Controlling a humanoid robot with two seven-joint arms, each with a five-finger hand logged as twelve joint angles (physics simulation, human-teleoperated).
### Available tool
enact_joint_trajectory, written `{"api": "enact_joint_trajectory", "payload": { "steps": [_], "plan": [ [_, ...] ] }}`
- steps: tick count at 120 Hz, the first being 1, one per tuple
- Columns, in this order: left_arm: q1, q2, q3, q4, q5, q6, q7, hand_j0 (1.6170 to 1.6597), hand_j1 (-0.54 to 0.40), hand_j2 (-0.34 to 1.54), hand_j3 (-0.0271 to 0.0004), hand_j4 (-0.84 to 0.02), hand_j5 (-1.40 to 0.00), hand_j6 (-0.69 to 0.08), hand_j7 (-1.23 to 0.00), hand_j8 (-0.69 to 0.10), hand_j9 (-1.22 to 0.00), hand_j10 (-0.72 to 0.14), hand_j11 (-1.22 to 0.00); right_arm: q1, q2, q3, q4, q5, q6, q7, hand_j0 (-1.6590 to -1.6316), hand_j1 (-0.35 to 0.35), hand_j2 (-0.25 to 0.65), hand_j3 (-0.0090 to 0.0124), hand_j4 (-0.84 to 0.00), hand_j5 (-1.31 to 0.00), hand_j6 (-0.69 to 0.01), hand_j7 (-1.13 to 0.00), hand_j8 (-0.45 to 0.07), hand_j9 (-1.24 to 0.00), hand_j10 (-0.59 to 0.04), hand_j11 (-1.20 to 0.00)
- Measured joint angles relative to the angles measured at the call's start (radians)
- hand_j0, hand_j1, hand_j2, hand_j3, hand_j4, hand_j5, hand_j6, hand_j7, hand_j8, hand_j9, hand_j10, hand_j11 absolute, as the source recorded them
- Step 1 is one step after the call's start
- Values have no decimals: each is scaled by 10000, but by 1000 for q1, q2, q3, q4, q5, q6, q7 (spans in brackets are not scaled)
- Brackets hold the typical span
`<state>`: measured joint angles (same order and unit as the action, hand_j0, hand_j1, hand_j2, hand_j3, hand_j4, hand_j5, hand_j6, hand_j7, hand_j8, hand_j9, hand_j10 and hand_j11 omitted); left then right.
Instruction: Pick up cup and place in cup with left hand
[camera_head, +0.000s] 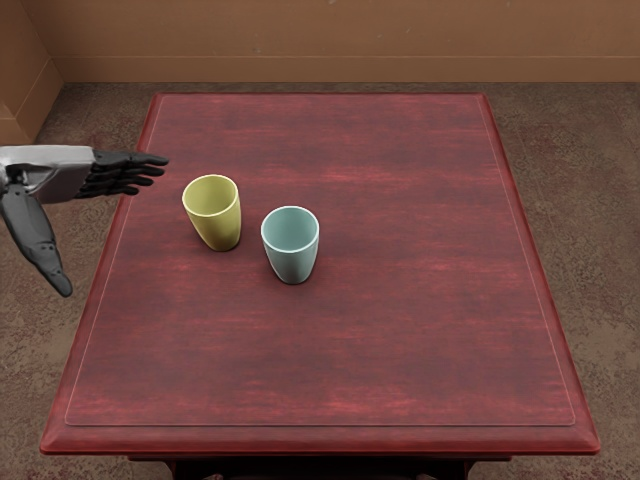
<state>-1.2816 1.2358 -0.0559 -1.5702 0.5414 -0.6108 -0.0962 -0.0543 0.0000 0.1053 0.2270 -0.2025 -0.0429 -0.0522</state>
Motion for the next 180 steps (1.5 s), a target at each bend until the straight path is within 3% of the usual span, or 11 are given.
{"api": "enact_joint_trajectory", "payload": {
  "steps": [14, 19, 24, 37, 47, 56, 69, 80, 98, 122, 180],
  "plan": [
    [0, -4, -4, -4, 1, 0, 2, 16578, 3492, 15, 0, -64, -10, -79, -6, -77, -2, -62, 1, -9, 0, 1, 0, 0, -1, 0, -16579, -3203, -48, 0, -240, -311, -241, -311, -241, -311, -241, -311],
    [-10, -8, -5, -1, 2, 0, 23, 16579, 3492, 18, 0, -66, -10, -82, -6, -80, -3, -64, 1, -10, 0, 1, -1, 0, -1, 0, -16579, -3203, -48, 0, -240, -311, -240, -311, -240, -311, -240, -311],
    [-39, -55, -11, 3, 3, 0, 86, 16579, 3492, 22, 0, -68, -11, -84, -7, -83, -3, -67, 1, -11, 0, 2, -1, 0, -1, 0, -16579, -3203, -49, 0, -239, -311, -239, -311, -239, -311, -239, -311],
    [-100, -179, -54, 10, 23, 0, 336, 16580, 3490, 13, 0, -61, -9, -76, -6, -73, -2, -58, 1, -15, 0, 0, -1, 0, -2, 0, -16580, -3203, -48, 0, -240, -311, -241, -311, -240, -311, -240, -311],
    [-130, -236, -70, 8, 90, 10, 440, 16580, 3490, 9, 0, -58, -8, -71, -5, -68, -2, -53, 0, -19, 0, -1, -1, 0, -2, 0, -16580, -3203, -48, 0, -240, -311, -241, -311, -241, -311, -240, -311],
    [-159, -264, -77, 4, 134, 47, 483, 16580, 3491, 8, 0, -59, -9, -73, -5, -69, -2, -53, 0, -24, 0, -1, -1, 0, -2, 0, -16580, -3203, -48, 0, -240, -311, -240, -311, -240, -311, -240, -311],
    [-198, -368, -81, -3, 187, 84, 516, 16580, 3490, 7, 0, -50, -7, -62, -4, -59, -2, -44, 0, -29, 0, -1, -2, 0, -2, 0, -16580, -3203, -49, 0, -240, -311, -240, -311, -240, -311, -239, -311],
    [-198, -421, -83, -10, 233, 112, 585, 16580, 3491, 3, 0, -44, -6, -56, -4, -52, -2, -38, 0, -32, 0, -1, -2, 0, -2, 0, -16581, -3203, -48, 0, -241, -311, -241, -311, -241, -311, -241, -311],
    [-203, -516, -84, -28, 279, 154, 658, 16580, 3492, 10, 0, -39, -6, -50, -4, -47, -2, -34, 0, -34, 0, -1, -2, 0, -2, 0, -16581, -3202, -49, 0, -239, -311, -238, -311, -238, -311, -238, -311],
    [-199, -627, -84, -39, 387, 202, 700, 16581, 3491, 6, 0, -28, -4, -37, -3, -34, -1, -24, 0, -35, 0, -1, -2, 0, -2, 0, -16581, -3203, -49, 0, -240, -311, -240, -311, -240, -311, -240, -311],
    [-90, -771, -72, -63, 582, 331, 707, 16581, 3349, 33, 0, -139, -159, -148, -158, -145, -157, -136, -156, -42, 0, -1, -2, 0, -2, 0, -16581, -3203, -49, 0, -240, -311, -240, -311, -240, -311, -239, -311]
  ]
}}
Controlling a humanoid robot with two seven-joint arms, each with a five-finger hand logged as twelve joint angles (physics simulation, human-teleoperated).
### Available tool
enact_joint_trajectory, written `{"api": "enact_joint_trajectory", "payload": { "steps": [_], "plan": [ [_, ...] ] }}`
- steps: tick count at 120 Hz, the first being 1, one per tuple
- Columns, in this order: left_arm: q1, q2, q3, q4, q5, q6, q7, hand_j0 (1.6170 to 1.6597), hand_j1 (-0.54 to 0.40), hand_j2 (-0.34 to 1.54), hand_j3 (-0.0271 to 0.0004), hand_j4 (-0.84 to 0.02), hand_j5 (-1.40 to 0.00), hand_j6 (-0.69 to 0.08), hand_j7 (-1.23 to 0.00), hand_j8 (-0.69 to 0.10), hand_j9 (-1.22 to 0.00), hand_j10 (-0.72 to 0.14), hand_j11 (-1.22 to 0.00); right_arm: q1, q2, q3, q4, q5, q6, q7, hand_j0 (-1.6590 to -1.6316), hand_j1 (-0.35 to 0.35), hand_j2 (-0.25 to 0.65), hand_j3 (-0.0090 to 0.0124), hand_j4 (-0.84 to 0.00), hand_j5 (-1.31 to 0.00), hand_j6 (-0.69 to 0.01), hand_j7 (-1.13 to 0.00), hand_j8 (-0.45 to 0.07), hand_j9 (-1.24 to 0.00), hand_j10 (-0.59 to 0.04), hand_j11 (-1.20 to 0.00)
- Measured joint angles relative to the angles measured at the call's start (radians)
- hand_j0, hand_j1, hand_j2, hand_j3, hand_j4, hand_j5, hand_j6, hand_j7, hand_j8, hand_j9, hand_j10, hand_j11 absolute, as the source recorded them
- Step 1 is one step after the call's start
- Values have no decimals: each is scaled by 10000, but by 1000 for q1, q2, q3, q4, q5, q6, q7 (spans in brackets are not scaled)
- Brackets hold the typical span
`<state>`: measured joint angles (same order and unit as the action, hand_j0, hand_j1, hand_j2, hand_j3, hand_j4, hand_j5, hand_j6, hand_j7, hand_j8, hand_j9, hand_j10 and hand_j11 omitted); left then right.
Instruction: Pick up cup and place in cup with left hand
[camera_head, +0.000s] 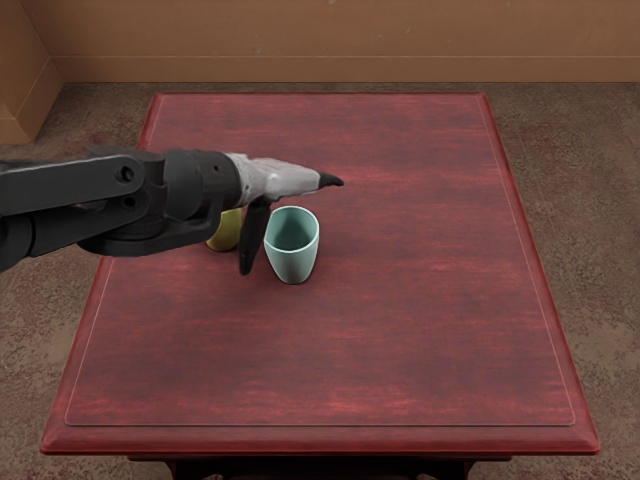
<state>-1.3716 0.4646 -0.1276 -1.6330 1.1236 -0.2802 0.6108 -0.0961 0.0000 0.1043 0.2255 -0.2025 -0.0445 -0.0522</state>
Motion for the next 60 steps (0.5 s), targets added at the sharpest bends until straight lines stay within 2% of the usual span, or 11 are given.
{"api": "enact_joint_trajectory", "payload": {
  "steps": [13, 38, 60],
  "plan": [
    [15, -14, 3, 4, 43, 11, 0, 16581, 3196, 59, 0, -268, -327, -277, -326, -274, -325, -265, -324, 0, 0, 0, 0, 0, 0, 0, -16581, -3203, -49, 0, -239, -311, -239, -311, -239, -311, -239, -311],
    [44, -44, 9, 21, 68, 21, 0, 16581, 1662, 317, 0, -1550, -1992, -1559, -1991, -1556, -1990, -1546, -1989, 1, 0, 0, 0, 0, 0, 0, -16581, -3203, -49, 0, -239, -311, -239, -311, -239, -311, -239, -311],
    [61, -46, 8, 43, 72, 23, 0, 16581, 1046, 422, 0, -2065, -2661, -2073, -2659, -2071, -2658, -2061, -2658, 1, 0, 0, -14, 0, 0, 0, -16581, -3203, -49, 0, -240, -311, -240, -311, -240, -311, -239, -311]
  ]
}}
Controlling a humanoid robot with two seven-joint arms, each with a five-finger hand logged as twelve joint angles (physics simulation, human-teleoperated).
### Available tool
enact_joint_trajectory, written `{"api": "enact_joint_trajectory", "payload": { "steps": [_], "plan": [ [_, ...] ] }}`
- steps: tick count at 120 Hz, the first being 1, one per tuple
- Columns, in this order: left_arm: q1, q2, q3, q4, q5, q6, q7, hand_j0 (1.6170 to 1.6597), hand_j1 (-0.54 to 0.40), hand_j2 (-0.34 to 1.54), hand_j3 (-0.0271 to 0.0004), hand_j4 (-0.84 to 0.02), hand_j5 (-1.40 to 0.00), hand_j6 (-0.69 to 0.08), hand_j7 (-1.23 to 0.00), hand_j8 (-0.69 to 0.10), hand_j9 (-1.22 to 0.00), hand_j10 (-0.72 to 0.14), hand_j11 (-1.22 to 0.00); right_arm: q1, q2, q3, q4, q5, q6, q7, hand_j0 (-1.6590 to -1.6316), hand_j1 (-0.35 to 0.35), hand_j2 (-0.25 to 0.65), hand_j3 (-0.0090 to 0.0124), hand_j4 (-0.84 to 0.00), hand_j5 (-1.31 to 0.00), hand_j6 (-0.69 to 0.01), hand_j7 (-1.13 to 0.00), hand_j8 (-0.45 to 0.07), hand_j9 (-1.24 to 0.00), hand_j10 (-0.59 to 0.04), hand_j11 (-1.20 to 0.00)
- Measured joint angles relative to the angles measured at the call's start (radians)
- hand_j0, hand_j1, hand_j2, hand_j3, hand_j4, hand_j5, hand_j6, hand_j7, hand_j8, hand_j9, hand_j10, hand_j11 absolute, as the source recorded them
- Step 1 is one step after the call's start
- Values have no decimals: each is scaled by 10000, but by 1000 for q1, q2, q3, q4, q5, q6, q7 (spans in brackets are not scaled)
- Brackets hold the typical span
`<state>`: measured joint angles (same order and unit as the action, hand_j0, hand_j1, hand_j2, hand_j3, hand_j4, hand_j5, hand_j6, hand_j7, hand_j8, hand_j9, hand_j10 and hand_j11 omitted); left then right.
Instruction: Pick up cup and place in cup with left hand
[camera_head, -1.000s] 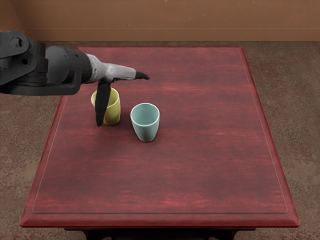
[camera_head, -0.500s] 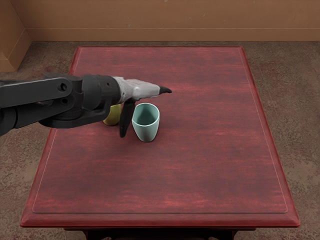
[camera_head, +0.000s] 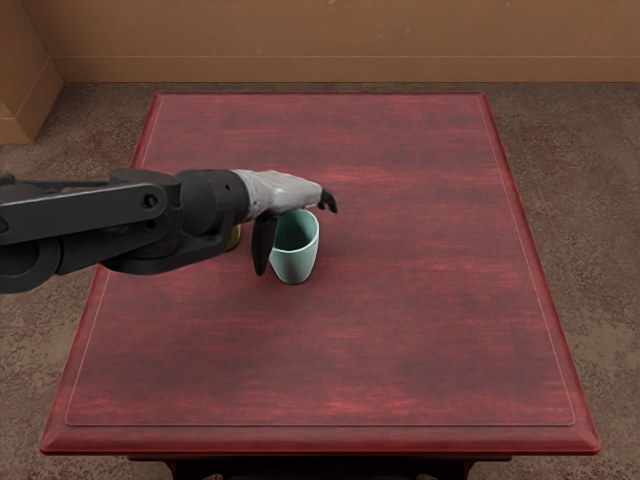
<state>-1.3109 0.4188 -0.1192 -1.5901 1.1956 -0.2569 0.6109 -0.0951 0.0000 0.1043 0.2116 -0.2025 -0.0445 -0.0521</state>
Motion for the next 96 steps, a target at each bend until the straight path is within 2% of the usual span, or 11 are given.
{"api": "enact_joint_trajectory", "payload": {
  "steps": [55, 83, 96],
  "plan": [
    [21, -25, -2, 22, 0, 7, 0, 16581, 457, 523, 0, -2558, -3301, -2565, -3300, -2563, -3299, -2554, -3298, 0, 0, 0, -15, 0, 0, 0, -16581, -3203, -49, 0, -240, -311, -240, -311, -240, -311, -239, -311],
    [21, -24, -1, 27, 0, 12, 0, 16580, -419, 675, 0, -3323, -4229, -3330, -4228, -3270, -4257, -3303, -4256, 0, 0, -1, -21, 0, 0, 0, -16581, -3203, -49, 0, -240, -311, -241, -311, -240, -311, -240, -311],
    [26, -19, -1, 27, 2, 15, 0, 16580, -799, 783, 0, -3819, -4556, -3578, -4581, -3113, -4712, -3712, -4707, -1, 0, -1, -26, 0, 0, 0, -16581, -3204, -49, 0, -240, -310, -240, -310, -240, -310, -239, -310]
  ]
}}
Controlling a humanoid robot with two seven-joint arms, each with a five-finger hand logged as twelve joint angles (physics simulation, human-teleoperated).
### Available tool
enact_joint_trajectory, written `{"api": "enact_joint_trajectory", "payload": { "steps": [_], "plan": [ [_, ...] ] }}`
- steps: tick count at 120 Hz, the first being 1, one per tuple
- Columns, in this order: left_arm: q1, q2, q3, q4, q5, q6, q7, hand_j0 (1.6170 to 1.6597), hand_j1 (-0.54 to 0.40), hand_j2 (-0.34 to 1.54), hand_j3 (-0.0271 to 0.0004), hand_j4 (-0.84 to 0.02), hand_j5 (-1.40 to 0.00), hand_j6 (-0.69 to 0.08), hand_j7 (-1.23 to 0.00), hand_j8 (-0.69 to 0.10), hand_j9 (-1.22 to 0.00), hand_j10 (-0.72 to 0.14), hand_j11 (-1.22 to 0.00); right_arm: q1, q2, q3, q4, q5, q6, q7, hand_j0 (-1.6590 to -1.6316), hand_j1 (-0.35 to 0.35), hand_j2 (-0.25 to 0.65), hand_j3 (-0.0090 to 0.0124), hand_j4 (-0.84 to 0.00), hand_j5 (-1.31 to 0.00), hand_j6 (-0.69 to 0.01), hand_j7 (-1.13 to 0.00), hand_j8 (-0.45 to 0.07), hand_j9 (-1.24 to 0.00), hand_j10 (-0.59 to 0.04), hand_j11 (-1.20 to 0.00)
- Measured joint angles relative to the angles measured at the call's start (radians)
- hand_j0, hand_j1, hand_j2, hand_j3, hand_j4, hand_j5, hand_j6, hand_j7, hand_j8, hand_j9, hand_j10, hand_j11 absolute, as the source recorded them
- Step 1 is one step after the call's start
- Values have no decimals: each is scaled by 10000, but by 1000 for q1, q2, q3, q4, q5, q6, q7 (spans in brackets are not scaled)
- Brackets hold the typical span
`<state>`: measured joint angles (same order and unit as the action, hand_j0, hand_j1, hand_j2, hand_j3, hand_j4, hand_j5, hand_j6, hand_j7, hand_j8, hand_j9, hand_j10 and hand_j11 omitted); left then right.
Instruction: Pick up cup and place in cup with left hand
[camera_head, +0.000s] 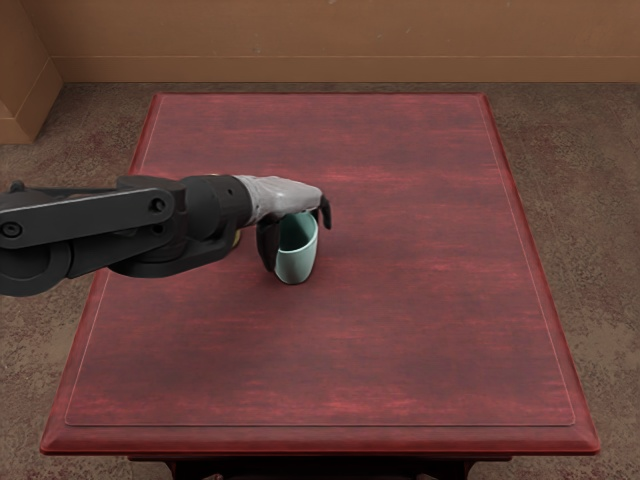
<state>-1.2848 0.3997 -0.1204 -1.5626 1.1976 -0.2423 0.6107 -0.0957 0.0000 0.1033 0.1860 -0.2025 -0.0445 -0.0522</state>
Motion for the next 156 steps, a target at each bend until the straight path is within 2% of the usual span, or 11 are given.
{"api": "enact_joint_trajectory", "payload": {
  "steps": [22, 64, 79, 92, 122, 156],
  "plan": [
    [1, 4, -1, 0, 1, 1, 0, 16579, -1115, 879, 0, -4242, -4818, -3725, -4948, -3271, -5096, -4051, -5089, 0, 0, 0, -2, 0, 0, 0, -16581, -3204, -49, 0, -241, -311, -241, -311, -241, -311, -240, -311],
    [-2, 5, -9, 3, -4, -1, 0, 16575, -1107, 1094, 0, -4109, -5349, -3871, -5354, -3399, -5358, -4096, -5358, -1, 0, 0, -3, 0, 0, 0, -16581, -3203, -48, 0, -241, -311, -241, -311, -240, -311, -240, -311],
    [-18, 4, -18, 5, -4, -4, 0, 16575, -1065, 1182, 0, -4031, -5349, -3927, -5327, -3515, -5315, -4048, -5315, -1, 0, 1, -3, 0, 0, 0, -16581, -3203, -48, 0, -241, -311, -241, -311, -240, -311, -240, -311],
    [-55, 7, -25, 6, -9, -14, 0, 16578, -1078, 1234, 0, -3953, -5285, -3940, -5250, -3564, -5228, -3986, -5229, 0, 0, 1, -3, 0, 0, 0, -16581, -3203, -48, 0, -241, -311, -241, -311, -240, -311, -240, -311],
    [-72, 19, -139, 12, -59, -132, 0, 16579, -1149, 1323, 0, -3938, -5220, -3951, -5207, -3626, -5167, -3967, -5169, 1, 0, 0, -3, 0, 0, 0, -16581, -3203, -48, 0, -241, -311, -241, -311, -241, -311, -240, -311],
    [-93, 43, -201, 13, -76, -154, 0, 16581, -1210, 1948, 0, -4118, -5459, -4049, -5456, -3647, -5415, -4140, -5422, 0, 0, 0, -3, -1, 0, 1, -16581, -3203, -48, 0, -241, -311, -242, -311, -241, -311, -241, -311]
  ]
}}
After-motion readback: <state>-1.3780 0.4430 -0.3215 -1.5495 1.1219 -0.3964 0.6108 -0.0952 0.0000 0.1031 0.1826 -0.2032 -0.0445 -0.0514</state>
